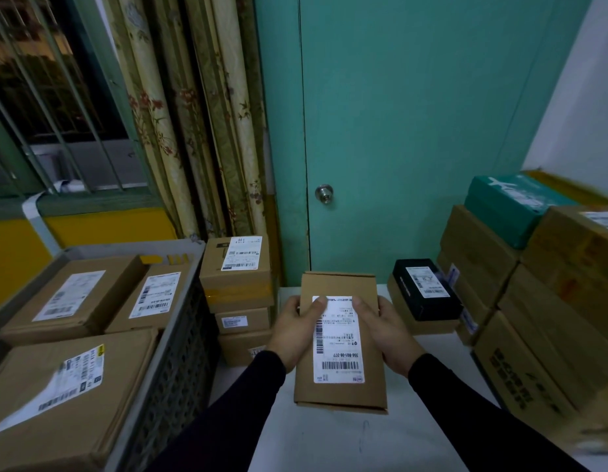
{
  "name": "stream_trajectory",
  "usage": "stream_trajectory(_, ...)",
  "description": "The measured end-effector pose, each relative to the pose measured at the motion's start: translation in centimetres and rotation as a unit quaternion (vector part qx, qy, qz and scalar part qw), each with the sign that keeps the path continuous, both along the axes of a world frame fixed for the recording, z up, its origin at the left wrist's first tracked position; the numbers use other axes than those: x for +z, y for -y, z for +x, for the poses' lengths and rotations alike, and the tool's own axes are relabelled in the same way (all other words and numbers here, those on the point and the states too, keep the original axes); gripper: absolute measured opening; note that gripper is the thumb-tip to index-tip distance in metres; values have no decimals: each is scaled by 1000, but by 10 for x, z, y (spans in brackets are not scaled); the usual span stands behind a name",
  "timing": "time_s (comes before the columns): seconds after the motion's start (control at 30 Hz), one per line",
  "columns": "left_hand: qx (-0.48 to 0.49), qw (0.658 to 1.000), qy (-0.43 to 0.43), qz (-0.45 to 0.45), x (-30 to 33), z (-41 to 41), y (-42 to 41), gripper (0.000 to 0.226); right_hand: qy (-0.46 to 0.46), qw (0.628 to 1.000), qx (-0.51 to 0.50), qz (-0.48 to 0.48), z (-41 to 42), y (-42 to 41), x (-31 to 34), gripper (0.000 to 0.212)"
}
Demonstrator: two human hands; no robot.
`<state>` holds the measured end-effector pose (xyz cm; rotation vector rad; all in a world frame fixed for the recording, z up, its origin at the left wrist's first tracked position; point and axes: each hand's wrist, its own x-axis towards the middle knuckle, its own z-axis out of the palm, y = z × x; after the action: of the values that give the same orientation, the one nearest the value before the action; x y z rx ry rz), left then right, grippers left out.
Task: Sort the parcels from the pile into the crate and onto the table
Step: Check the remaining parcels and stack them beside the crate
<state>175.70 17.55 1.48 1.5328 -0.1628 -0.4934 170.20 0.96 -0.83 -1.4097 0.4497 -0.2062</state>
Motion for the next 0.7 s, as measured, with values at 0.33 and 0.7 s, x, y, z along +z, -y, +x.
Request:
stream_trajectory(0.33,10,1000,18,9,7,-1,0,13,-1,1000,6,19,-1,1,3,36)
stream_trajectory(0.7,-10,996,45,77,1,-8,-3,35,-8,999,-42,-9,-4,-8,0,39)
